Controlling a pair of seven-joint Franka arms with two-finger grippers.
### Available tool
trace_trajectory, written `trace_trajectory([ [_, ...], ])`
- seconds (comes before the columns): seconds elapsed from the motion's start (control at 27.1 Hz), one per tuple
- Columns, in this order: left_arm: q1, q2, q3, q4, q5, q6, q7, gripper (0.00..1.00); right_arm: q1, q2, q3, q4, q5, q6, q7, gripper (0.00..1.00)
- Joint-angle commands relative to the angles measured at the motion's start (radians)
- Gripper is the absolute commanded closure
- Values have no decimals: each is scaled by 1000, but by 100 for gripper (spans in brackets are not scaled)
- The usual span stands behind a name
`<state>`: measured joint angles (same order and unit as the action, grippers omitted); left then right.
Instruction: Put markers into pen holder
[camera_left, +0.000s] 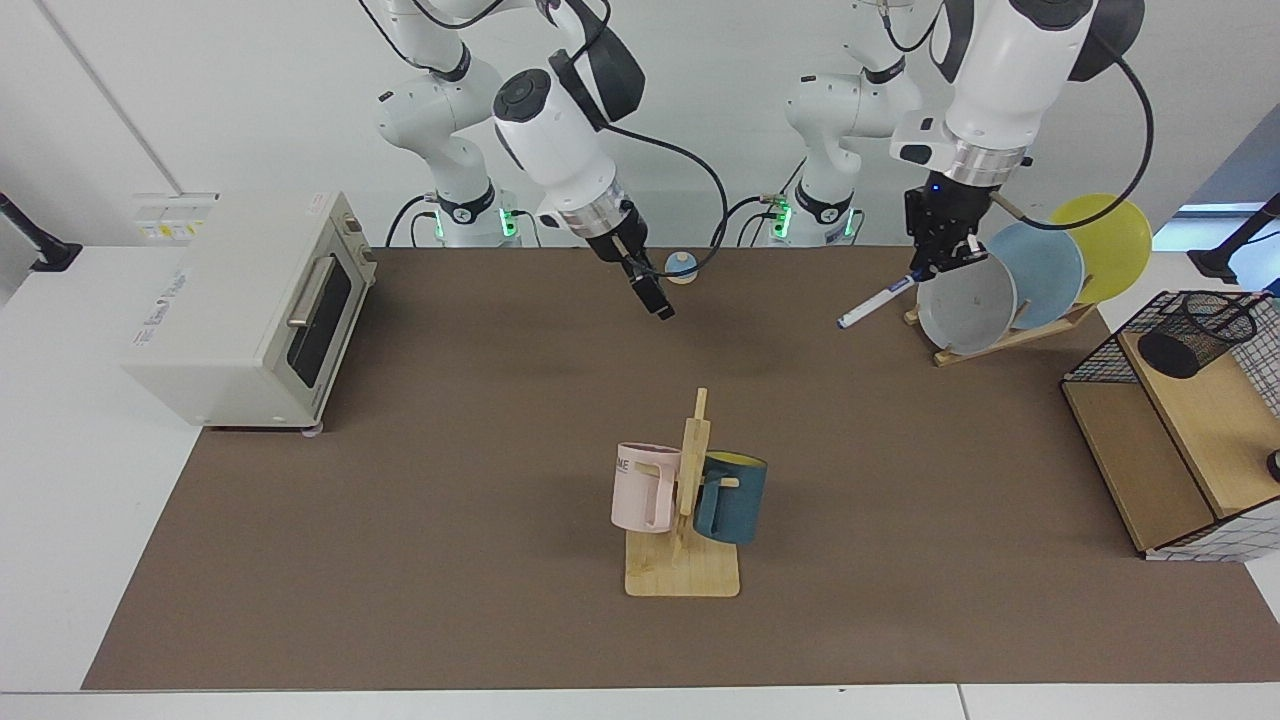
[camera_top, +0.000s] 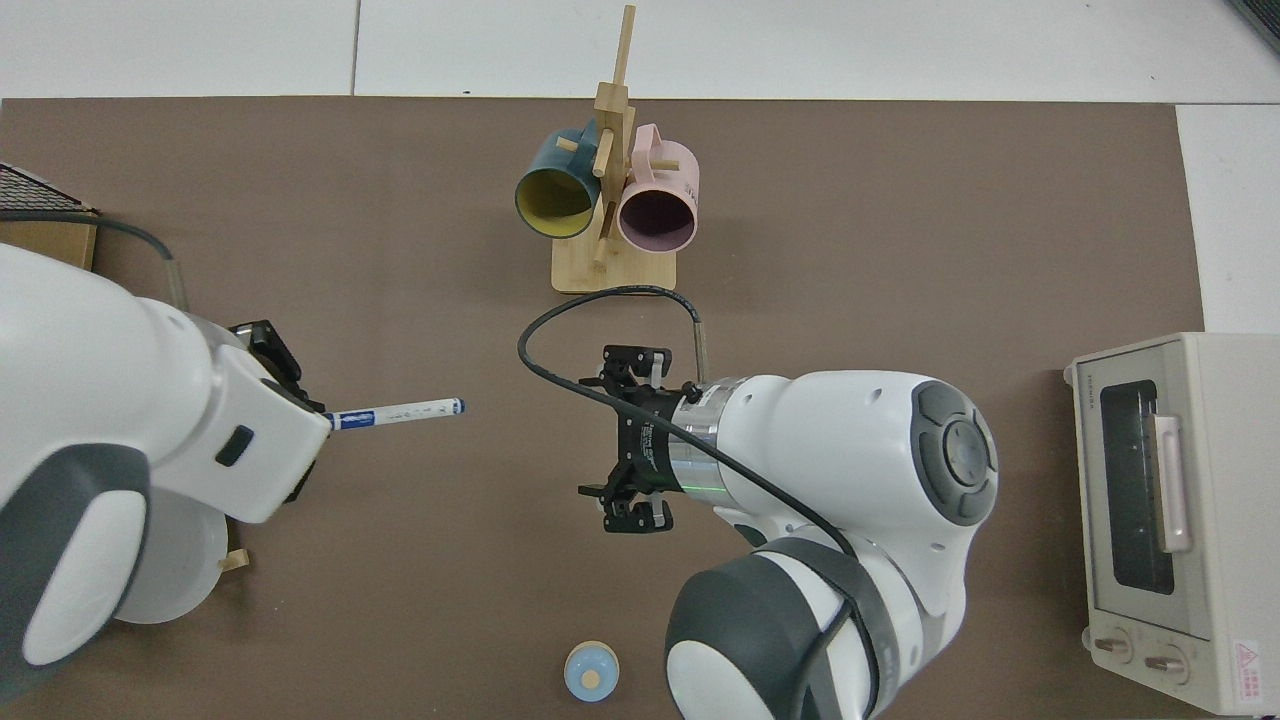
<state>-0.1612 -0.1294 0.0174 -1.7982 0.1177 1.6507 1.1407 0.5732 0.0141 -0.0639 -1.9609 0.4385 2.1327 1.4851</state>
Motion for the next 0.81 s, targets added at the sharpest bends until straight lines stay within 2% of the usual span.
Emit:
trace_trajectory([
  [0.0,-3,19,61,34,105,-5,83,100,-90,-31,7,-4,-93,-131,-355,1],
  [0.07,-3,34,120,59,140,-5,131,100,-124,-43,7,-3,-154,-177,-506,1],
  [0.18,-3,51,162,95,218,-6,220,100,-160,-65,7,-3,-211,-204,-647,1],
  [0.44,-1,108,278,189,397,4,365,100,-269,-89,6,0,-311,-218,-1012,1],
  [0.55,-3,138,314,223,491,43,486,100,-314,-88,6,2,-366,-215,-1129,1],
  [0.66,11,162,334,243,522,104,562,100,-348,-88,6,5,-432,-205,-1236,1],
  [0.77,19,192,381,281,528,158,612,100,-391,-80,9,33,-440,-203,-1318,1],
])
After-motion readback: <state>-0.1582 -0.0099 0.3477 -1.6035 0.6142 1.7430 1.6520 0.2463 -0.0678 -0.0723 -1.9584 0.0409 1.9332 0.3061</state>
